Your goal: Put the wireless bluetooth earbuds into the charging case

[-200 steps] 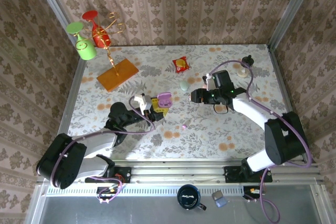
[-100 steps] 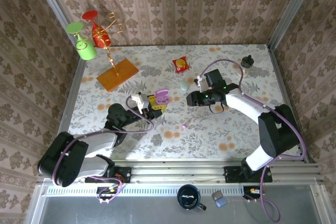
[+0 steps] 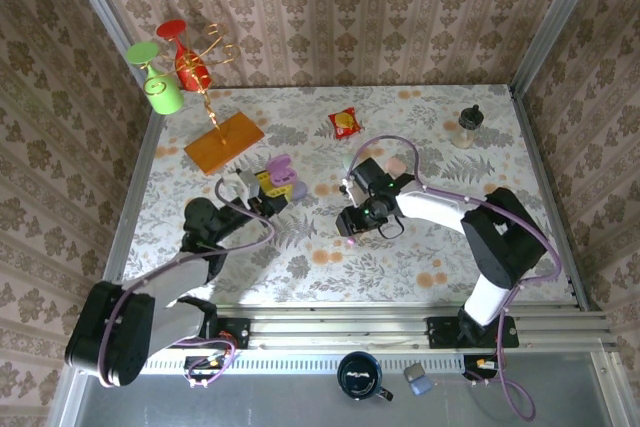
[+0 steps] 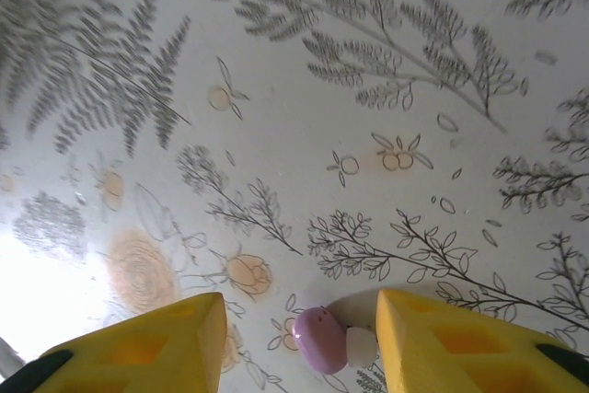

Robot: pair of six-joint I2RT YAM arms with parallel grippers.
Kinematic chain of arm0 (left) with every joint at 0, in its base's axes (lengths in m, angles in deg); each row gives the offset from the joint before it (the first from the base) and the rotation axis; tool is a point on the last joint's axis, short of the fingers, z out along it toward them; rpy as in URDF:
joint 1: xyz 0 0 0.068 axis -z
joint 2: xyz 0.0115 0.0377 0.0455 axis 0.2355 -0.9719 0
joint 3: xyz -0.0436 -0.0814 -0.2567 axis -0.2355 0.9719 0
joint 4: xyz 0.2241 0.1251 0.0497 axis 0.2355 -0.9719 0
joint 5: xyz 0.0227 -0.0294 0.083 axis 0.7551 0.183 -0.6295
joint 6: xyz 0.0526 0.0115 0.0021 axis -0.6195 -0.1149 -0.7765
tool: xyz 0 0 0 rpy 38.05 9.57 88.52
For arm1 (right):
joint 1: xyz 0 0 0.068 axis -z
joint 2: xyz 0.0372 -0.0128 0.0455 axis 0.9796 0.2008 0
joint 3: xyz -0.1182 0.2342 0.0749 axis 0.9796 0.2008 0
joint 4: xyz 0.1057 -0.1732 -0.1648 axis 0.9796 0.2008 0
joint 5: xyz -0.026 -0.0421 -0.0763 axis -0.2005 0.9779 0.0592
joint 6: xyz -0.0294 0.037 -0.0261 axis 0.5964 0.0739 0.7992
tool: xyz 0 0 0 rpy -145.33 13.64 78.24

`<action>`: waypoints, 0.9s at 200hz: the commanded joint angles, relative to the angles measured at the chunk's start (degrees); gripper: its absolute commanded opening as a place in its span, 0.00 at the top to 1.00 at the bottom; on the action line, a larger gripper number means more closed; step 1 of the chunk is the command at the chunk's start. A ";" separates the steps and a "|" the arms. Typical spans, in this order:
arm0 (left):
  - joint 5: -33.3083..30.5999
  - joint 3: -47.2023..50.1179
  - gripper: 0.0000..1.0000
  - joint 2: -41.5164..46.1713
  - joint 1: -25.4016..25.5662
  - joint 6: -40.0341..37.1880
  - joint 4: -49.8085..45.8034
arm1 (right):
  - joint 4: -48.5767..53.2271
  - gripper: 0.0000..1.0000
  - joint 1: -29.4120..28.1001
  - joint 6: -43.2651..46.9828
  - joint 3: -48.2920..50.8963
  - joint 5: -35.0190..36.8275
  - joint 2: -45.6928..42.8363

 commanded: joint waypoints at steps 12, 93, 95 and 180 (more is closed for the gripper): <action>-2.42 -0.13 0.75 6.56 -0.57 -4.25 -10.23 | 3.30 0.51 -0.35 1.64 -1.57 1.91 2.88; -3.75 0.88 0.75 10.37 -0.79 -5.88 -14.32 | 3.20 0.51 -0.79 -0.25 1.52 -2.23 1.71; -3.71 0.88 0.75 10.39 -0.78 -5.90 -14.34 | 3.15 0.51 -0.83 -0.41 1.64 -2.27 1.61; -4.14 0.96 0.75 8.36 -1.27 -6.34 -14.25 | 2.83 0.55 -1.58 -3.12 2.50 -4.01 -0.14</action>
